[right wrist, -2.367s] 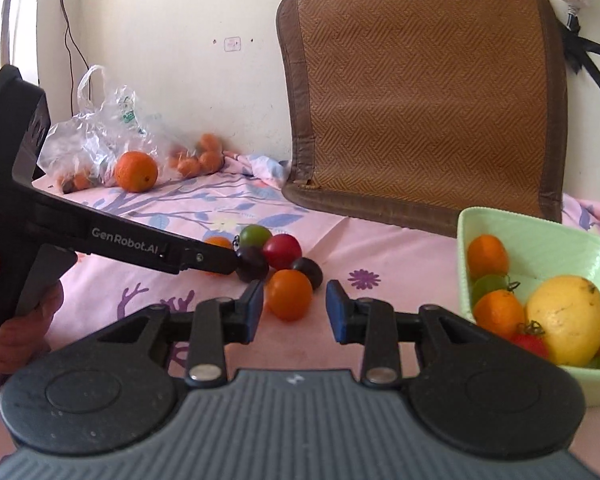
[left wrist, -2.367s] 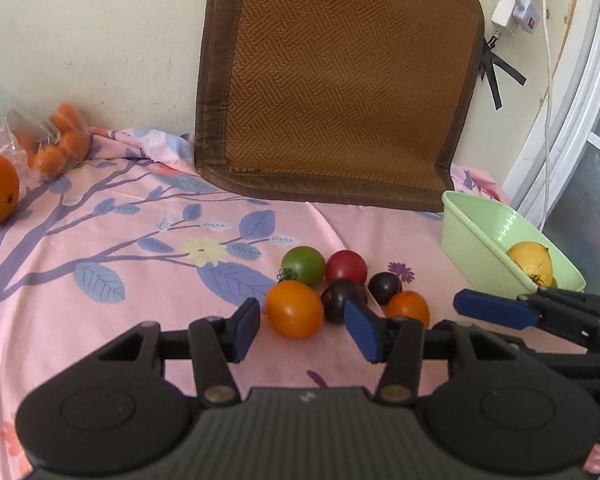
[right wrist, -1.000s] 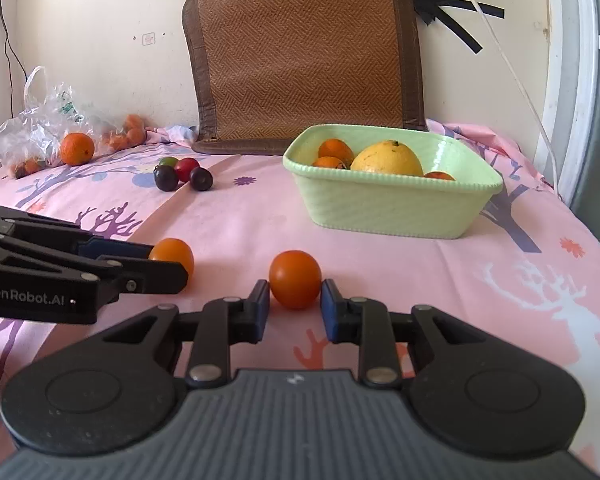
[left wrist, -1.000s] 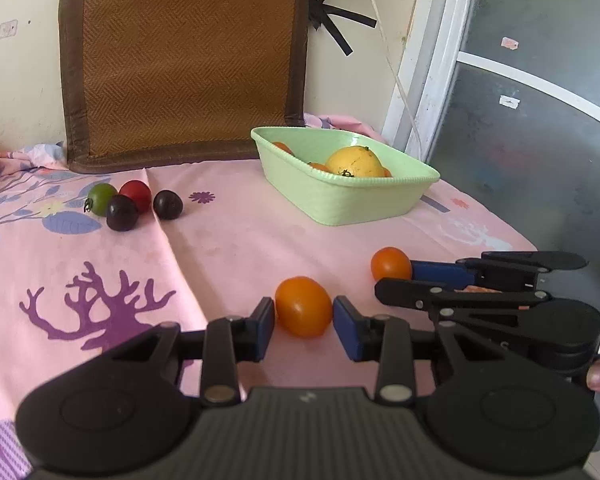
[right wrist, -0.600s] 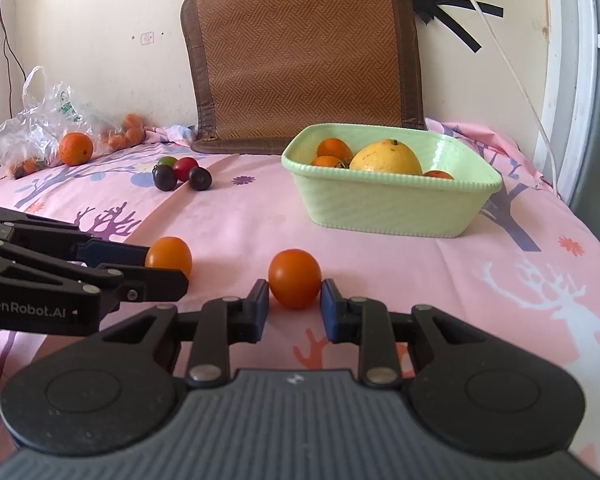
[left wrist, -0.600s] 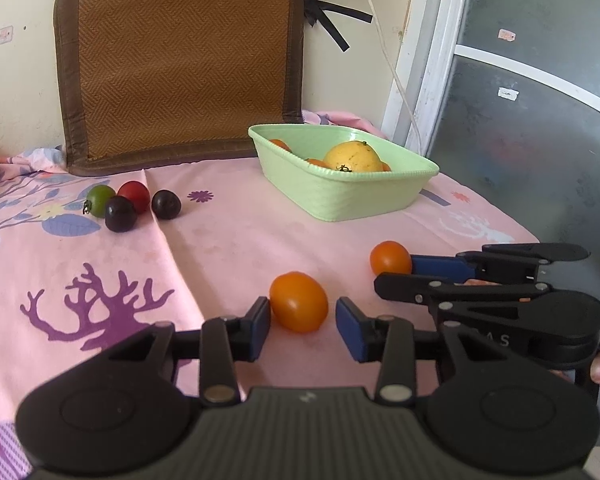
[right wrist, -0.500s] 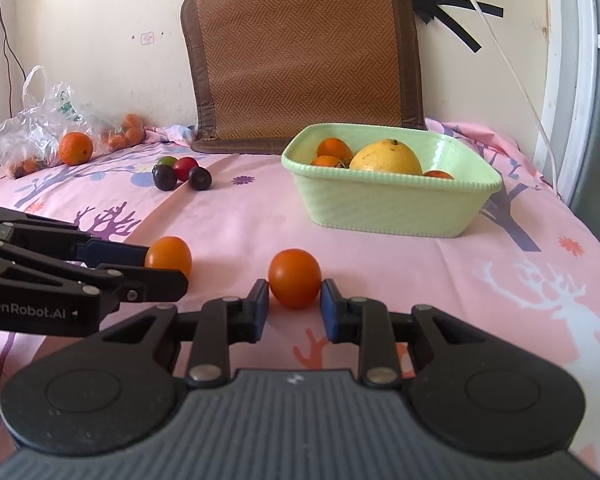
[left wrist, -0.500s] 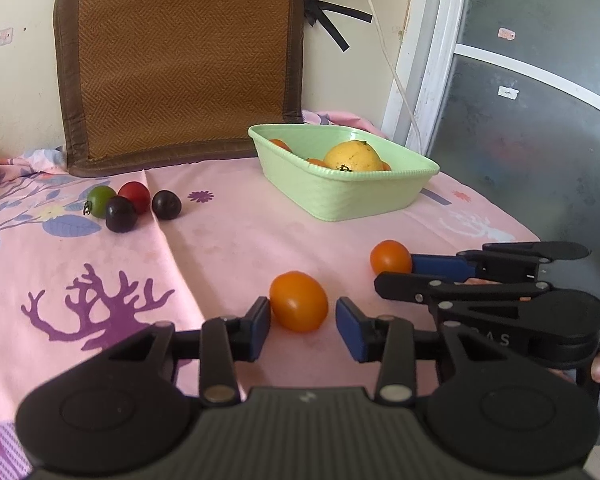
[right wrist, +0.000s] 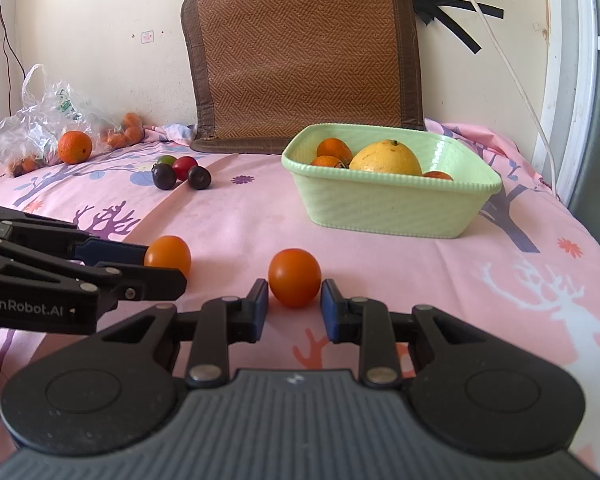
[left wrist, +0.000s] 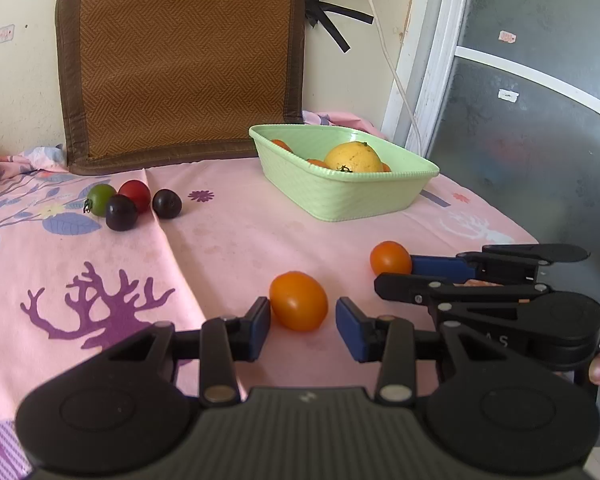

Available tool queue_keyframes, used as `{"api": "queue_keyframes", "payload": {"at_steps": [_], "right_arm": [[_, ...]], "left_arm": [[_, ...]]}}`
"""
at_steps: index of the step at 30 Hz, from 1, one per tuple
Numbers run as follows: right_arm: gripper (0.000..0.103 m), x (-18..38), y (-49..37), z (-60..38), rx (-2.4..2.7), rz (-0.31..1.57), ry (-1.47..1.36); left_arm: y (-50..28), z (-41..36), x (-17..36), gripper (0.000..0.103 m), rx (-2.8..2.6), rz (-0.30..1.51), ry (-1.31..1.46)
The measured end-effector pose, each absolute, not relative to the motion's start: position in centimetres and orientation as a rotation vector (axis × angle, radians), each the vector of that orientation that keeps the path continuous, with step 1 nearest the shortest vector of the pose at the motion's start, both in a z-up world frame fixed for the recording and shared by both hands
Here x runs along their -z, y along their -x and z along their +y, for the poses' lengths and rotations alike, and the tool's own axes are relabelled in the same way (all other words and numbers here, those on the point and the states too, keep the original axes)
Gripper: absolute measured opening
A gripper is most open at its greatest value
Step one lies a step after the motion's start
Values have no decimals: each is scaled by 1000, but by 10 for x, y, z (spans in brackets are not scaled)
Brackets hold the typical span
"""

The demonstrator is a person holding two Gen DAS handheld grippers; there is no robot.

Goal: Organize fruits
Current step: 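Grasp an orange tomato with the left gripper while the right gripper grasps another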

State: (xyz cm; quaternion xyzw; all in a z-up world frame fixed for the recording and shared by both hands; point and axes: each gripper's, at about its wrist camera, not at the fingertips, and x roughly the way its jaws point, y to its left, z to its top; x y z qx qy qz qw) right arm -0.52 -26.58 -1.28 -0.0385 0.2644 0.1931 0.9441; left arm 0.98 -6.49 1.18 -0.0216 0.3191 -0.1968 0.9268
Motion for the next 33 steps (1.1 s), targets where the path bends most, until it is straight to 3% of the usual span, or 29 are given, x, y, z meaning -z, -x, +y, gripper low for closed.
{"api": "queue_keyframes", "payload": {"at_steps": [33], "right_arm": [[31, 12, 4, -269, -403, 545, 61]], "left_arm": [[-11, -68, -11, 42, 408, 656, 27]]}}
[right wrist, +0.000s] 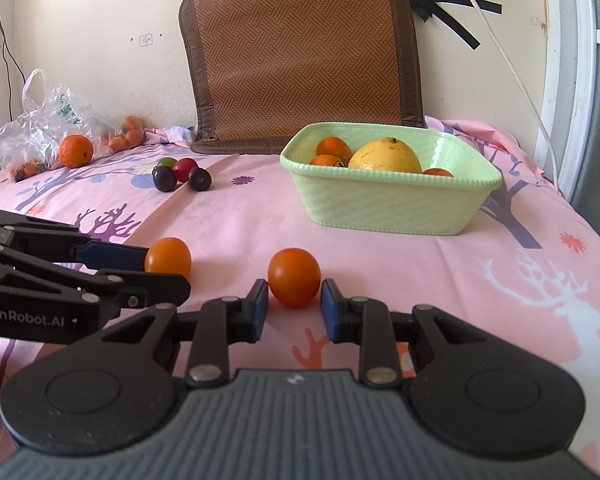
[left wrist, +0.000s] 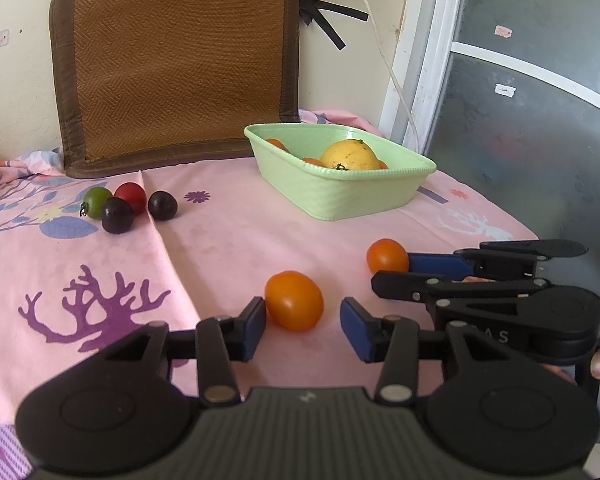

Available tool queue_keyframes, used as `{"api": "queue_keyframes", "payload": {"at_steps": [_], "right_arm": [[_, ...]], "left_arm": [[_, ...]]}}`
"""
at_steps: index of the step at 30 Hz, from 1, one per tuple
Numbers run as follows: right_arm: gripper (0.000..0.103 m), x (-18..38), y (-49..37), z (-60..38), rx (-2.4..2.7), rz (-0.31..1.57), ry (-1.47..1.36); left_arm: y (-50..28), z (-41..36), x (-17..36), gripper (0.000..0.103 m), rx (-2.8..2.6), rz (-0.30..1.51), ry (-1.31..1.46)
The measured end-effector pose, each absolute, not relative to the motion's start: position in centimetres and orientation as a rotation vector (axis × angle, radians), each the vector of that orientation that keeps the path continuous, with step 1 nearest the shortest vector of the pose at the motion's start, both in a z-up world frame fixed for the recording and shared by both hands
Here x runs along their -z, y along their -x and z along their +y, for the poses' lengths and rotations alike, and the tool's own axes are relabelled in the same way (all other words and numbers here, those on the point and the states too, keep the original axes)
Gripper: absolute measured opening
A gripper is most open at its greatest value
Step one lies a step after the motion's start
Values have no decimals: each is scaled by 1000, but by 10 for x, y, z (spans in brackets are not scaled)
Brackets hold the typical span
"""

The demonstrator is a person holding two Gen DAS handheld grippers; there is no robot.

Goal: Organize fruits
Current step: 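Grasp an orange tomato with the left gripper while the right gripper grasps another, then lower the orange tomato into the green basket with the left gripper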

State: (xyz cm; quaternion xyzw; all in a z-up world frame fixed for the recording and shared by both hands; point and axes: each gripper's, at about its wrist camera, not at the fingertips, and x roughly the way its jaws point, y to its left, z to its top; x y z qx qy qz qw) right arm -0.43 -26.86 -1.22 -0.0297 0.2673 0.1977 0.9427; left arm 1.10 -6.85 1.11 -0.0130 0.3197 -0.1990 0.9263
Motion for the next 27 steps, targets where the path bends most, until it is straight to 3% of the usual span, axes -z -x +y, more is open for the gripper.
{"api": "queue_keyframes", "payload": {"at_steps": [8, 12, 13, 14, 27], "right_arm": [[30, 12, 3, -271, -412, 546, 47], [30, 12, 2, -275, -423, 552, 19], [30, 12, 2, -275, -426, 552, 14], [29, 12, 2, -276, -427, 549, 9], [28, -27, -49, -321, -271, 335, -59]], "left_arm": [[-16, -65, -12, 41, 404, 664, 49], [-19, -67, -13, 45, 390, 666, 43], [-20, -69, -13, 42, 389, 667, 39], [-21, -70, -13, 31, 387, 667, 33], [-94, -93, -77, 32, 488, 575, 84]]}}
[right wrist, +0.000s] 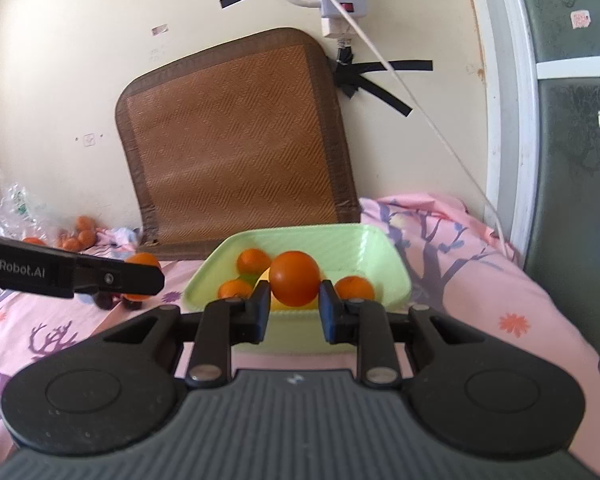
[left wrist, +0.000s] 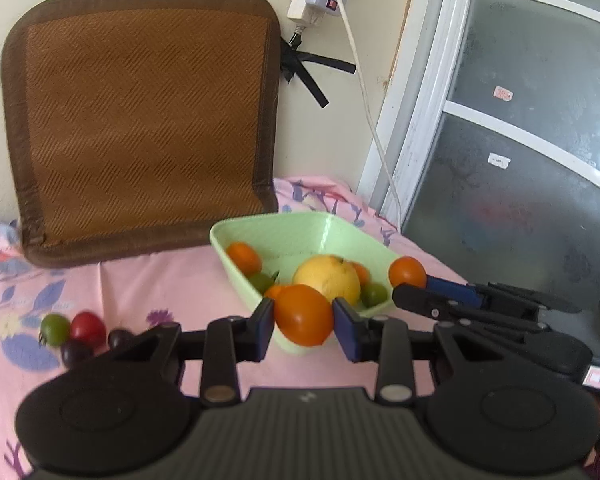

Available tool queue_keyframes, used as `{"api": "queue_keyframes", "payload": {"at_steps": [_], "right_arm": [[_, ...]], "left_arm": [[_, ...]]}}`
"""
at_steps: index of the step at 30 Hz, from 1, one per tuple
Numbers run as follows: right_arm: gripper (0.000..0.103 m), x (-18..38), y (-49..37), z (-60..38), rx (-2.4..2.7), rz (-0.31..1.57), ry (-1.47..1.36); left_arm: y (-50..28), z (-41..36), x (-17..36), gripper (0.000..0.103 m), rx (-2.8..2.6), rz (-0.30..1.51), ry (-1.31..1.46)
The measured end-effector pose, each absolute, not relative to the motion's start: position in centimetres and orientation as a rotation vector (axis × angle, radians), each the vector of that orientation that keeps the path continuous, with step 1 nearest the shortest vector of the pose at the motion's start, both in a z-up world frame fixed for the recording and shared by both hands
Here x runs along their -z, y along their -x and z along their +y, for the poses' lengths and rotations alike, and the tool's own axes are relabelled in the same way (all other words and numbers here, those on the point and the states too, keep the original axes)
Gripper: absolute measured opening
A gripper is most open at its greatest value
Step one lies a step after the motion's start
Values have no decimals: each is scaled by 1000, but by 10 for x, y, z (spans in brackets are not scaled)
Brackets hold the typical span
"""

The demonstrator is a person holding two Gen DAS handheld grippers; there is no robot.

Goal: Organize fruits
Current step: 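Lower the orange tomato into the green basket with the left gripper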

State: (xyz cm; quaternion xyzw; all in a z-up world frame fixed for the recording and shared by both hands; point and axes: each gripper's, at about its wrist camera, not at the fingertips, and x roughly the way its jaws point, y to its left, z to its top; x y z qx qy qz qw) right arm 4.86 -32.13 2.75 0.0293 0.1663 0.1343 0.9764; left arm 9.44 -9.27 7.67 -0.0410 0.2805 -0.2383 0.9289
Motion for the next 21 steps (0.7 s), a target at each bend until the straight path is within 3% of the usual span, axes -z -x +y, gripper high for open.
{"api": "queue_keyframes", "payload": {"at_steps": [6, 8, 12, 21], "right_arm": [[30, -15, -74, -329, -239, 340, -38], [32, -10, -74, -331, -248, 332, -57], [32, -10, -71, -335, -233, 299, -67], [32, -14, -61, -341, -213, 222, -119]], "left_arm": [[-154, -120, -75, 33, 488, 620, 94], [-163, -127, -69, 42, 477, 632, 77], [-161, -128, -67, 47, 469, 607, 60], [-113, -22, -102, 49, 332, 470, 234]]}}
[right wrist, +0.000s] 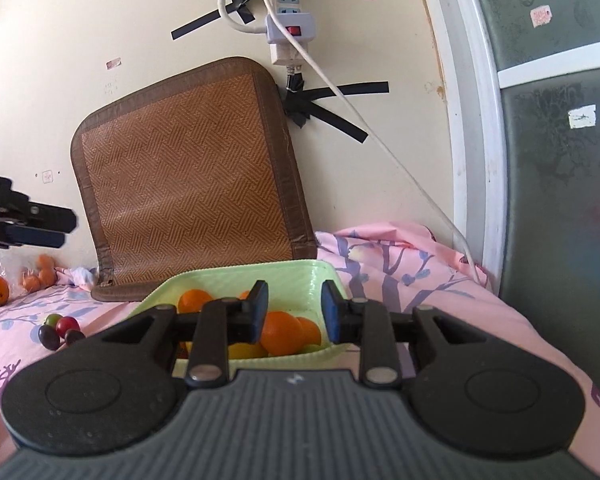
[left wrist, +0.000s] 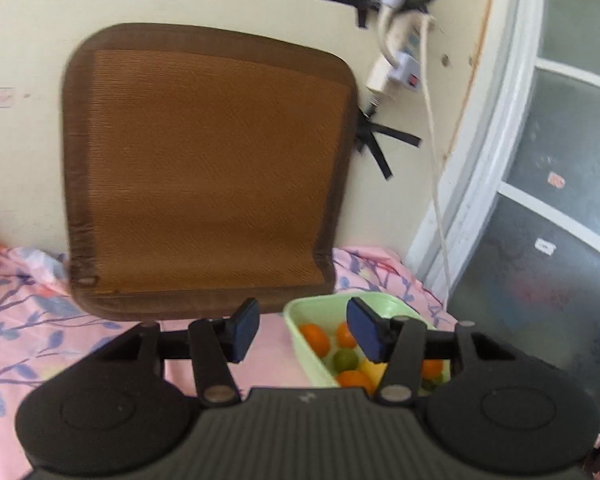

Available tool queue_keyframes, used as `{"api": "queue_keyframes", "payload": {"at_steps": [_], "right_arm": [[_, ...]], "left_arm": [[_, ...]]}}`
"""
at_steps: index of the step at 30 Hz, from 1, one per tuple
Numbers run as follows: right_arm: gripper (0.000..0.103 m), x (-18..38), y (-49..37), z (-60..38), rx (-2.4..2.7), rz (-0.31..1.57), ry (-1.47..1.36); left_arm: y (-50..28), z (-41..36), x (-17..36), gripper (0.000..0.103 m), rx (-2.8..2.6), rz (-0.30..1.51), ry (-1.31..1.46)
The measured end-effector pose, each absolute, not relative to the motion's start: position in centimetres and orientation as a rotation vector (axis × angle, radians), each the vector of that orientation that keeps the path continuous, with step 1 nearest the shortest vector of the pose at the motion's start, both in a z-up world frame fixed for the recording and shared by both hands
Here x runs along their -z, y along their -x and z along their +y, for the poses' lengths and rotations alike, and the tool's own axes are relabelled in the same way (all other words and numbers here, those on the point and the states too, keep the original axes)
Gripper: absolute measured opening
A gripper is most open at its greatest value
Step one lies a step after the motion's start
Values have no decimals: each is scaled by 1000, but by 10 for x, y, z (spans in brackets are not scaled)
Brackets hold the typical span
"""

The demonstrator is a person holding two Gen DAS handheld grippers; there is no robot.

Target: Organize fruits

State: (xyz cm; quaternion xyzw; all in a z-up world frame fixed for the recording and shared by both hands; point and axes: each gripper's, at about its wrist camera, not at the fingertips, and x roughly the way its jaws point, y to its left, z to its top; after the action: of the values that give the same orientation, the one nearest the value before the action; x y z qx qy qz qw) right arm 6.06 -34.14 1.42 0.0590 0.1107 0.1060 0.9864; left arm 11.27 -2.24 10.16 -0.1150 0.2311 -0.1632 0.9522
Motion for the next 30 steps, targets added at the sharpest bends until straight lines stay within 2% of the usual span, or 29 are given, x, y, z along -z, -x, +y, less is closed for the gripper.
{"api": "queue_keyframes", "payload": {"at_steps": [5, 10, 14, 18, 25, 30], "right_arm": [[31, -27, -47, -326, -282, 184, -113], [31, -38, -39, -284, -460, 235, -94], [31, -32, -47, -237, -579, 333, -8], [31, -21, -62, -196, -614, 389, 124], [31, -1, -85, -165, -645, 463, 211], [31, 1, -91, -158, -669, 479, 209]], "left_arm": [[-98, 37, -94, 50, 196, 499, 243], [-99, 58, -64, 50, 171, 588, 272], [-97, 58, -48, 50, 208, 610, 323], [-96, 40, -40, 50, 239, 627, 252], [-109, 31, -23, 49, 228, 667, 229], [-114, 33, -14, 37, 223, 688, 244]]}}
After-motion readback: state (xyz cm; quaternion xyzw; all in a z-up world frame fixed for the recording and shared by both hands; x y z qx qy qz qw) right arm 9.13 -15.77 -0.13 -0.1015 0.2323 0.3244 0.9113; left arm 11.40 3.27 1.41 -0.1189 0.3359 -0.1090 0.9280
